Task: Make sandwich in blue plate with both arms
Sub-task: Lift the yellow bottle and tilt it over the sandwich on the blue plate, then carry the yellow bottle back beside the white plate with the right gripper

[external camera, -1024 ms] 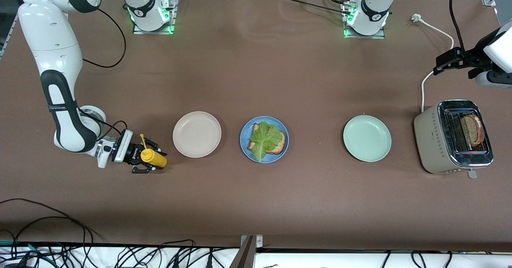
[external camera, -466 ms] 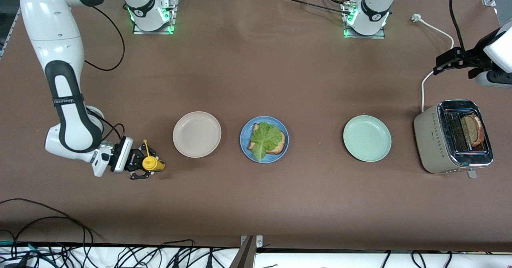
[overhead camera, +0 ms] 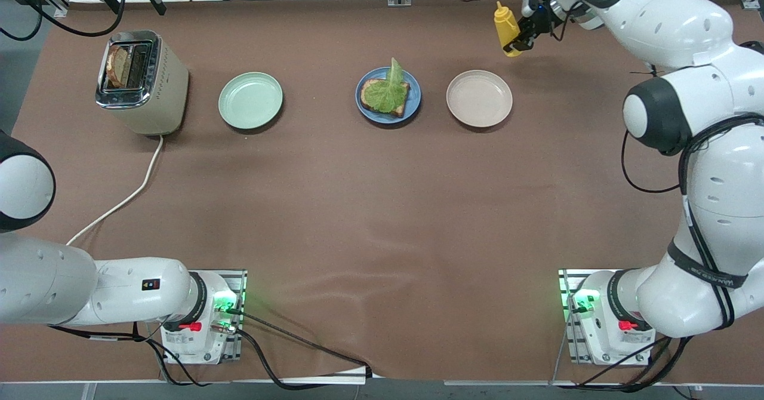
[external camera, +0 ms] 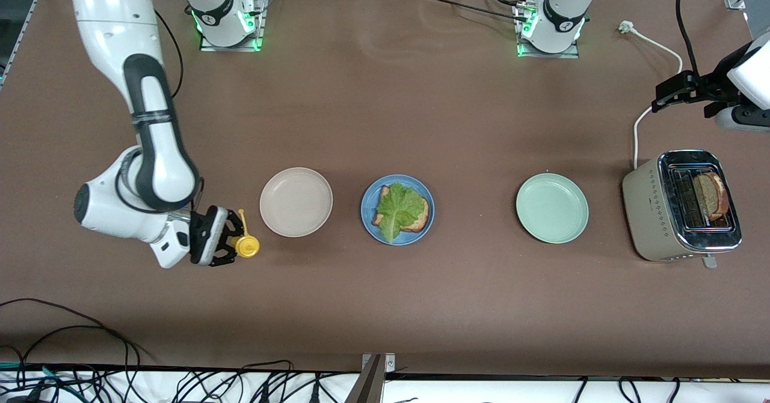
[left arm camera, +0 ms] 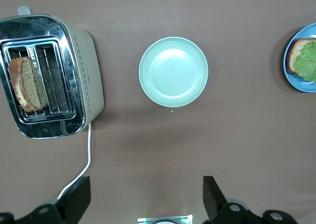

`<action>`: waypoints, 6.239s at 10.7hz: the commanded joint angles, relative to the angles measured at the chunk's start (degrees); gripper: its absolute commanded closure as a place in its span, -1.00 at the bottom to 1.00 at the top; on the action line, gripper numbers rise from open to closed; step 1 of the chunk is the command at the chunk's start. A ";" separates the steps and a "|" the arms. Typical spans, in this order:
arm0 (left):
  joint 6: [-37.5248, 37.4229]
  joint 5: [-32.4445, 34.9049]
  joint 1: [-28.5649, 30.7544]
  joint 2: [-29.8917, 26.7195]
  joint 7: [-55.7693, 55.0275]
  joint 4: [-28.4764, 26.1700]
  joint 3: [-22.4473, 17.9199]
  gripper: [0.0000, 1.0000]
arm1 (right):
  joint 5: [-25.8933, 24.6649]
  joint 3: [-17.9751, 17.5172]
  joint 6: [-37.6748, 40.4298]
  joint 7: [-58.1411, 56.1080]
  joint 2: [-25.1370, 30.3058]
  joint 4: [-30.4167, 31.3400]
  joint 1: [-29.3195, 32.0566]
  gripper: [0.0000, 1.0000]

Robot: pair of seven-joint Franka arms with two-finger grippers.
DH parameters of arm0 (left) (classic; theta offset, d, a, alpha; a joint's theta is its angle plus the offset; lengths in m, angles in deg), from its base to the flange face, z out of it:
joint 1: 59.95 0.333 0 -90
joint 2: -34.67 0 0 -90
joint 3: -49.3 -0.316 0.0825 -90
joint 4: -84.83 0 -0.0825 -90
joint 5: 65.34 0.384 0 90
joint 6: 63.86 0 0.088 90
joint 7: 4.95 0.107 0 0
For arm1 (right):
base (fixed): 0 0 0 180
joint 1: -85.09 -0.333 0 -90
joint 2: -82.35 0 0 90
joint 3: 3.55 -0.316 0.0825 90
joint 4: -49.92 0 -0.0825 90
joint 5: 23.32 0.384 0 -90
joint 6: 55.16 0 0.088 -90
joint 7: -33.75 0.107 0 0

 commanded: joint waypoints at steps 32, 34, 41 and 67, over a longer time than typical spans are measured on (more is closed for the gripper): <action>-0.82 -0.32 0.31 -0.11 0.13 0.72 0.03 -1.00 | -79.35 6.01 26.07 74.47 -15.16 -17.96 -41.63 1.00; -0.82 -0.32 0.31 -0.11 0.13 0.72 0.03 -1.00 | -75.15 1.72 22.66 72.88 -8.68 -15.95 -36.20 1.00; -0.82 -0.32 0.39 -0.11 0.13 0.72 0.03 -1.00 | -54.65 -21.45 7.72 61.55 2.35 -12.60 -5.64 1.00; 0.06 -0.23 4.70 0.68 0.31 0.81 0.03 -1.00 | -3.77 -41.81 17.89 -21.95 -20.58 -12.24 43.37 1.00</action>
